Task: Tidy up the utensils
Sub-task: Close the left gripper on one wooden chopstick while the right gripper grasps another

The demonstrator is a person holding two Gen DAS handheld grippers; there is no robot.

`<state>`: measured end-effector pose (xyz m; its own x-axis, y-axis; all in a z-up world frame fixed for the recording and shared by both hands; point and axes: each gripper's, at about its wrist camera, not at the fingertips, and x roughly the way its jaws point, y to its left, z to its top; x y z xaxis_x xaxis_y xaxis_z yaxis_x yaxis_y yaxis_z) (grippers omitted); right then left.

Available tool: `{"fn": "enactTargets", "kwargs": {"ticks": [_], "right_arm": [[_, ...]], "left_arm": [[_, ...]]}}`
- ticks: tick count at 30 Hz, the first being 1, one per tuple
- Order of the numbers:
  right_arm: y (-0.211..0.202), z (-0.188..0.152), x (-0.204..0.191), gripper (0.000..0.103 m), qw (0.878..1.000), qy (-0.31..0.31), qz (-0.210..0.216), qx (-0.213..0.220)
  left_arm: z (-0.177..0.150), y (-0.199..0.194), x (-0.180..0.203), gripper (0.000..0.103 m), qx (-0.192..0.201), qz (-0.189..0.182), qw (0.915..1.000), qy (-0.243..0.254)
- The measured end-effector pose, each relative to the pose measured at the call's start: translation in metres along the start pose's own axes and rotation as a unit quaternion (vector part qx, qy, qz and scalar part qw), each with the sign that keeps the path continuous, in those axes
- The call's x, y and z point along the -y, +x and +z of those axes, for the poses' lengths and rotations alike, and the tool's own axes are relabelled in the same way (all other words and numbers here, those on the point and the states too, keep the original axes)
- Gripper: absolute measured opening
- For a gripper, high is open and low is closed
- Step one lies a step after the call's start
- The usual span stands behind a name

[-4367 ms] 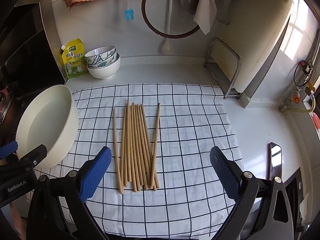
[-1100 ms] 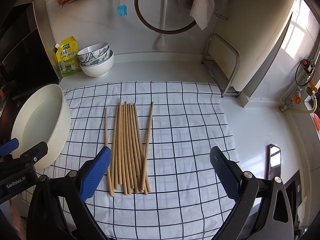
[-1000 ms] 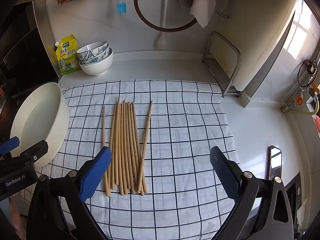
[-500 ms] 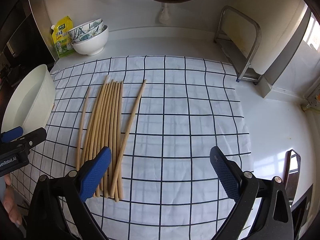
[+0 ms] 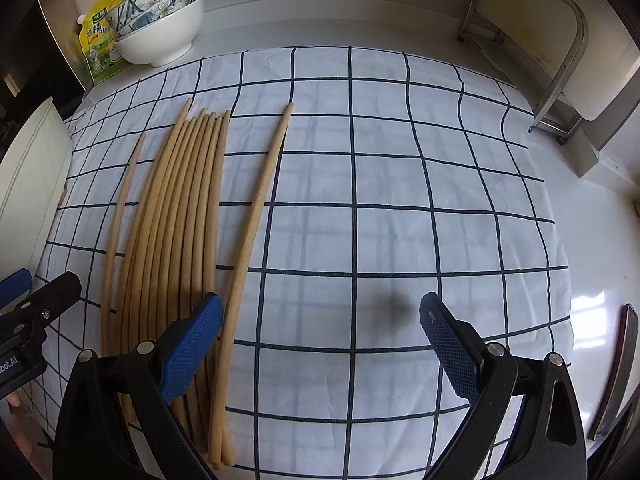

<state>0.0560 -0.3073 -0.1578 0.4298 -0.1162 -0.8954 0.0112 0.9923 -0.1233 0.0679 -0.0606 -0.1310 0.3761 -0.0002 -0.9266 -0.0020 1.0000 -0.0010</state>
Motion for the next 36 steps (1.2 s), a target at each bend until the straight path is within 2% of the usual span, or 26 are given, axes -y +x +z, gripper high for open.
{"fn": "enactTargets", "kwargs": {"ticks": [9,14,18,20,21,24,26,27,29,30,31,36], "right_arm": [[0.003,-0.001,0.015,0.094,1.000,-0.001,-0.008,0.006],[0.001,-0.004,0.020,0.094,1.000,-0.005,-0.001,0.018],[0.000,-0.006,0.013,0.093,0.999,-0.019,-0.005,0.035],[-0.003,-0.009,0.010,0.080,0.999,-0.028,0.009,0.042],[-0.005,-0.010,0.008,0.076,0.998,-0.032,0.015,0.044],[-0.008,-0.009,0.000,0.059,0.997,-0.049,0.025,0.049],[-0.010,-0.010,-0.005,0.044,0.996,-0.060,0.031,0.050],[-0.011,-0.010,-0.007,0.038,0.996,-0.067,0.034,0.051],[-0.011,-0.009,-0.011,0.012,0.995,-0.075,0.036,0.051],[-0.011,-0.008,-0.012,0.008,0.995,-0.077,0.034,0.050],[-0.011,-0.008,-0.013,0.007,0.995,-0.077,0.036,0.048],[-0.017,-0.007,-0.013,0.006,0.995,-0.078,0.046,0.041]], "left_arm": [[0.005,0.013,0.008,0.096,-0.009,-0.001,1.0000,0.003],[0.002,0.020,0.016,0.096,-0.007,0.014,0.9998,0.015],[-0.002,0.022,0.018,0.090,-0.007,0.022,0.9996,0.018],[-0.002,0.023,0.018,0.081,-0.009,0.014,0.9997,0.016],[-0.001,0.022,0.018,0.078,-0.008,0.010,0.9998,0.016],[-0.001,0.018,0.020,0.061,-0.004,0.007,0.9997,0.023],[0.000,0.015,0.024,0.041,-0.005,0.000,0.9995,0.030],[0.001,0.014,0.025,0.035,-0.006,-0.005,0.9994,0.032],[0.002,0.014,0.029,0.012,-0.009,-0.010,0.9992,0.038],[0.002,0.014,0.031,0.008,-0.011,-0.012,0.9991,0.039],[0.002,0.015,0.031,0.008,-0.012,-0.013,0.9991,0.039],[0.006,0.009,0.022,0.007,-0.011,-0.026,0.9991,0.033]]}}
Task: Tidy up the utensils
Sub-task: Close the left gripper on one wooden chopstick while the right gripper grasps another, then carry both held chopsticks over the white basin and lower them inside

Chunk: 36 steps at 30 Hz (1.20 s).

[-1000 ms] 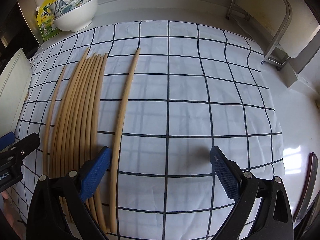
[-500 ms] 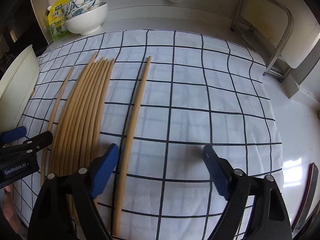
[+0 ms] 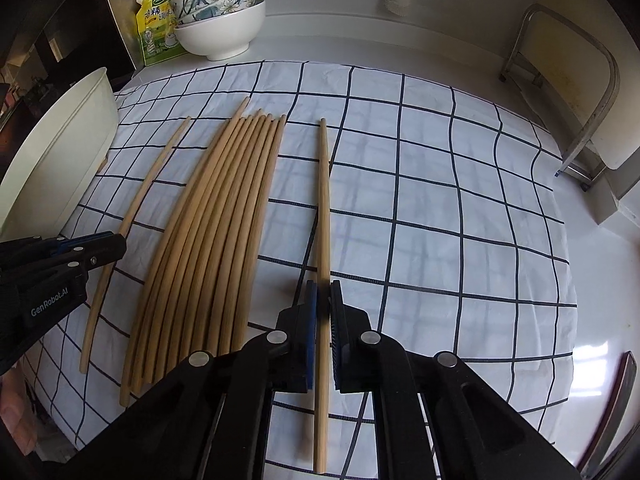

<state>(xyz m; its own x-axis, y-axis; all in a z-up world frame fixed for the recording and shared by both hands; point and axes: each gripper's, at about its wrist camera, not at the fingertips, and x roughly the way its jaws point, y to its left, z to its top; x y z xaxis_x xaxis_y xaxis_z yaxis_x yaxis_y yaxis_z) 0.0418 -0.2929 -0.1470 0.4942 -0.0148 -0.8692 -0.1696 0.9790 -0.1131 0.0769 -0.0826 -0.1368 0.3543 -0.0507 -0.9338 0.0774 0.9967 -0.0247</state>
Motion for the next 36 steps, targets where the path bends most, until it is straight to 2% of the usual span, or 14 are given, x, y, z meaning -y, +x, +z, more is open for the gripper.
{"fn": "enactTargets", "kwargs": {"ticks": [8,15,21,25,28,36], "right_arm": [[-0.047,0.018,-0.022,0.006,0.999,0.006,0.031,0.035],[-0.082,0.051,-0.090,0.006,0.993,-0.031,0.085,0.071],[-0.083,0.083,-0.165,0.006,0.986,-0.066,0.133,0.080],[-0.072,0.102,-0.210,0.006,0.981,-0.085,0.154,0.078],[-0.057,0.111,-0.238,0.006,0.981,-0.090,0.162,0.066],[-0.001,0.123,-0.286,0.006,0.985,-0.089,0.151,0.009]], "left_arm": [[0.006,-0.059,-0.022,0.007,0.059,-0.006,0.9982,0.002],[0.010,-0.110,-0.078,0.007,0.109,0.022,0.9937,-0.018],[0.012,-0.129,-0.148,0.007,0.121,0.054,0.9897,-0.055],[0.019,-0.128,-0.195,0.007,0.120,0.066,0.9877,-0.075],[0.024,-0.115,-0.222,0.007,0.104,0.062,0.9891,-0.084],[0.034,-0.067,-0.261,0.007,0.058,0.043,0.9938,-0.085]]}}
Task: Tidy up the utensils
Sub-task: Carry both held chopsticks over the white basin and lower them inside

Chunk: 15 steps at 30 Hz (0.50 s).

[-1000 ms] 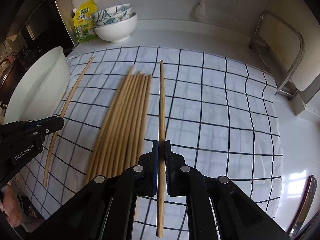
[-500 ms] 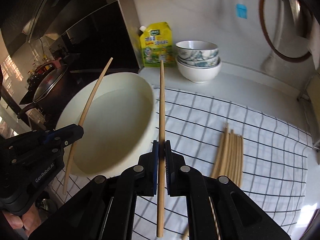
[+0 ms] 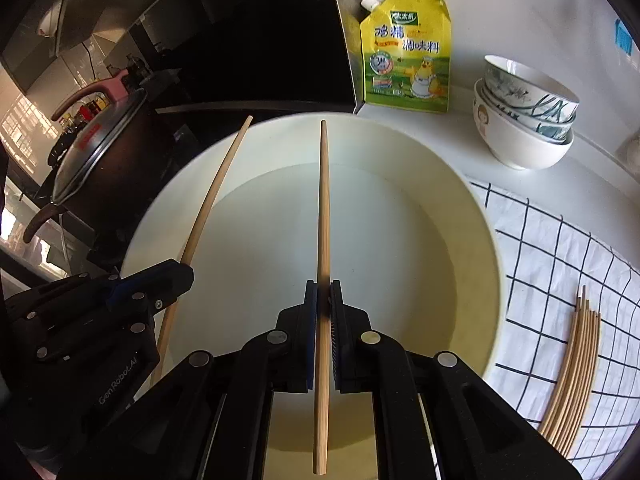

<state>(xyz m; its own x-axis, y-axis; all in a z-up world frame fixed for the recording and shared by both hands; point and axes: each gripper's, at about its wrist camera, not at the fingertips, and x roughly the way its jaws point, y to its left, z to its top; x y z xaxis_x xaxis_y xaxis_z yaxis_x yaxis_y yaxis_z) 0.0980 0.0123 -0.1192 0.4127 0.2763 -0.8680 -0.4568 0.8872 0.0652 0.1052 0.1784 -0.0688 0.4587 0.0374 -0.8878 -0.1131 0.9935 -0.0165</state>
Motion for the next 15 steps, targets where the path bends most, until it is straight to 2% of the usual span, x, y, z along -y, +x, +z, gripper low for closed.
{"fn": "enactTargets", "kwargs": {"ticks": [7,13,15], "right_arm": [[0.030,-0.004,0.002,0.006,0.999,0.017,-0.017,-0.035],[0.035,-0.008,0.009,0.006,0.998,0.027,-0.029,-0.046],[0.035,-0.008,0.010,0.007,0.998,0.027,-0.035,-0.045]], "left_arm": [[-0.002,0.039,-0.009,0.008,-0.041,-0.011,0.9991,0.007],[-0.001,0.046,-0.008,0.008,-0.055,-0.015,0.9983,0.011],[0.001,0.045,-0.006,0.012,-0.055,-0.014,0.9983,0.010]]}}
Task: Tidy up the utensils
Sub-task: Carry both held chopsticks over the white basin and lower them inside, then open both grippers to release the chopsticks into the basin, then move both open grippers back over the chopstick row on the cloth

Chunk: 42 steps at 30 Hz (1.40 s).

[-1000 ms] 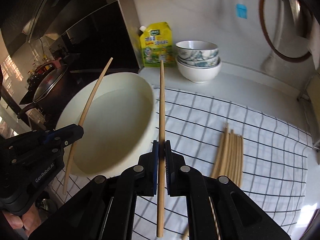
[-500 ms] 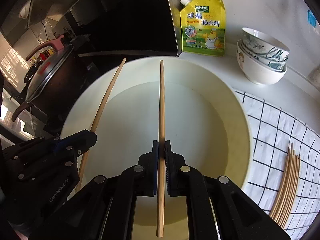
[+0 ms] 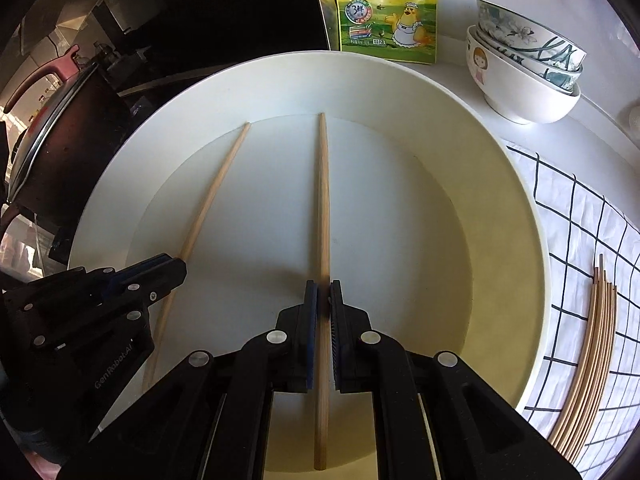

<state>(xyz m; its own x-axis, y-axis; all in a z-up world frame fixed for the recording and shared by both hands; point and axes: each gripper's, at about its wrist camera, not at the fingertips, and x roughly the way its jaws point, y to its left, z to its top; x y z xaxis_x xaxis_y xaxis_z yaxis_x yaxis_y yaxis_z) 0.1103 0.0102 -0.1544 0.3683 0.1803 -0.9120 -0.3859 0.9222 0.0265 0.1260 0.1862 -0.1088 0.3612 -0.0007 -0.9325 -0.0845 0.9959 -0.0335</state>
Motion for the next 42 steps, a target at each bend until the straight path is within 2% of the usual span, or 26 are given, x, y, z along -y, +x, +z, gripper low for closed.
{"fn": "enactTargets", "kwargs": {"ticks": [2,6,10,13,21,22,24,27,33,42], "right_arm": [[-0.003,-0.001,0.001,0.011,1.000,0.002,-0.003,0.006],[-0.012,-0.002,0.002,0.014,1.000,0.006,-0.008,0.015],[-0.025,-0.009,0.005,0.016,1.000,0.011,-0.003,0.023],[-0.038,-0.017,0.009,0.016,0.999,0.015,0.001,0.031],[-0.080,-0.053,0.039,0.019,0.998,0.028,-0.005,0.053],[-0.087,-0.057,0.043,0.019,0.998,0.030,0.006,0.060],[-0.098,-0.066,0.052,0.023,0.997,0.035,-0.010,0.065],[-0.117,-0.079,0.070,0.023,0.996,0.045,-0.009,0.077],[-0.154,-0.107,0.110,0.023,0.992,0.074,-0.034,0.098],[-0.173,-0.148,0.183,0.023,0.983,0.132,-0.077,0.097]], "left_arm": [[0.002,-0.001,0.001,0.022,-0.002,0.001,1.0000,-0.002],[0.000,-0.006,-0.002,0.029,0.002,0.004,1.0000,-0.007],[-0.002,-0.020,-0.004,0.050,0.017,0.010,0.9998,-0.008],[-0.007,-0.031,-0.002,0.059,0.029,0.015,0.9994,-0.007],[-0.025,-0.061,0.023,0.061,0.047,0.008,0.9988,0.008],[-0.030,-0.067,0.027,0.061,0.049,0.006,0.9987,0.011],[-0.040,-0.078,0.037,0.061,0.055,-0.002,0.9983,0.017],[-0.045,-0.086,0.059,0.061,0.061,-0.017,0.9976,0.028],[-0.052,-0.101,0.109,0.062,0.076,-0.040,0.9947,0.056],[-0.068,-0.100,0.183,0.064,0.070,-0.074,0.9893,0.104]]}}
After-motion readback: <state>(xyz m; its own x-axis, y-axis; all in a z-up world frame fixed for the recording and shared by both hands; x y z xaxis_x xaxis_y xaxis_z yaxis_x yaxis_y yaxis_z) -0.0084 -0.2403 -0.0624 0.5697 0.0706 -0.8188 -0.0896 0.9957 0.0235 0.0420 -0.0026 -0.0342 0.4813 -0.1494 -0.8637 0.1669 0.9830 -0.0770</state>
